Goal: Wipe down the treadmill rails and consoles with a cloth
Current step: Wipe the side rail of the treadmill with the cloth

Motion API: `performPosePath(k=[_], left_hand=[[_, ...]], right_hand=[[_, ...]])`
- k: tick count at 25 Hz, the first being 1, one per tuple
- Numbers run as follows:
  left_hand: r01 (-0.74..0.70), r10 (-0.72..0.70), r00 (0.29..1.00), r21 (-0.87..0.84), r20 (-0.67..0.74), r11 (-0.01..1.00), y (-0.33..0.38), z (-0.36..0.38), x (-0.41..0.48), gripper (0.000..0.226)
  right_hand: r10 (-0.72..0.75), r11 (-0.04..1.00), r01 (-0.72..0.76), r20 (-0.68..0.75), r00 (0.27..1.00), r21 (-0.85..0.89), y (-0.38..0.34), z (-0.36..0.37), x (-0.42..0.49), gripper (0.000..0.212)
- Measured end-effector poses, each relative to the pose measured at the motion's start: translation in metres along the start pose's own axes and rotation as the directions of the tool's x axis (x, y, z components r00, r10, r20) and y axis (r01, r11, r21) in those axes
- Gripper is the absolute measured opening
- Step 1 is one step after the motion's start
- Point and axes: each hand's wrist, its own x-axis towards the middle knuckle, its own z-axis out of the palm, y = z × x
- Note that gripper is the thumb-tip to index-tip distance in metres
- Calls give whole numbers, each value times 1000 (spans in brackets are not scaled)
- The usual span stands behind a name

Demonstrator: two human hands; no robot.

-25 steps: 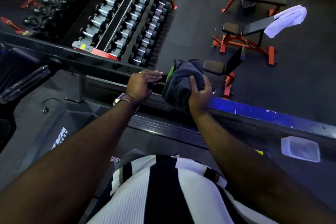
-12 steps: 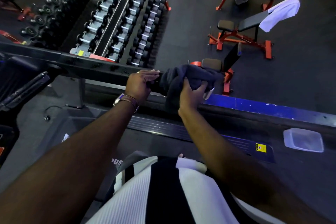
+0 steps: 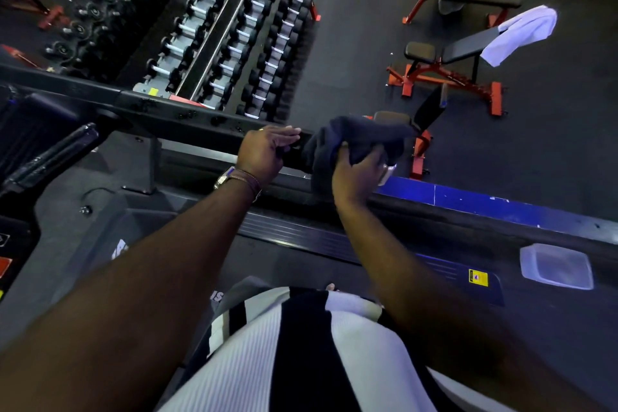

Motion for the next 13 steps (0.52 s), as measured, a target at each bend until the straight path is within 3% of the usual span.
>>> performPosePath(k=[1,2,3,5,6,7,8,10,11,13], left_hand=[[1,-1,1000,-1,-5,1000,0,2,-1,40],[2,-2,1000,0,-9,1000,1,2,-1,41],[3,-3,1000,3,-10,1000,1,2,-1,42],[2,-2,1000,12,-13,1000,1,1,0,42],[2,-2,1000,20,-13,1000,1,1,-1,42],[5,-5,1000,31,-10,1000,2,2,-1,41],[12,-12,1000,42,-6,999,2,1,-1,40],[34,-34,999,48,4,998,4,0,-1,38],[38,-39,999,51,22,998,5,-2,0,37],[15,-21,997,76,72,997,7,-8,2,33]], right_hand=[[-100,975,99,8,995,-197,0,-2,9,42],[-127,966,134,43,991,-220,2,-5,20,32],[-85,987,95,83,993,-127,3,-7,30,22],[159,976,-180,171,972,118,3,-7,45,13],[208,969,-227,182,961,93,0,-7,51,14],[155,988,-147,176,972,-55,-3,-6,55,16],[25,956,40,215,976,-290,-6,-4,60,20],[-178,640,458,461,870,-617,-17,1,65,33],[-170,485,589,591,789,-647,-26,5,66,40],[-115,314,739,748,653,-597,-34,10,73,48]])
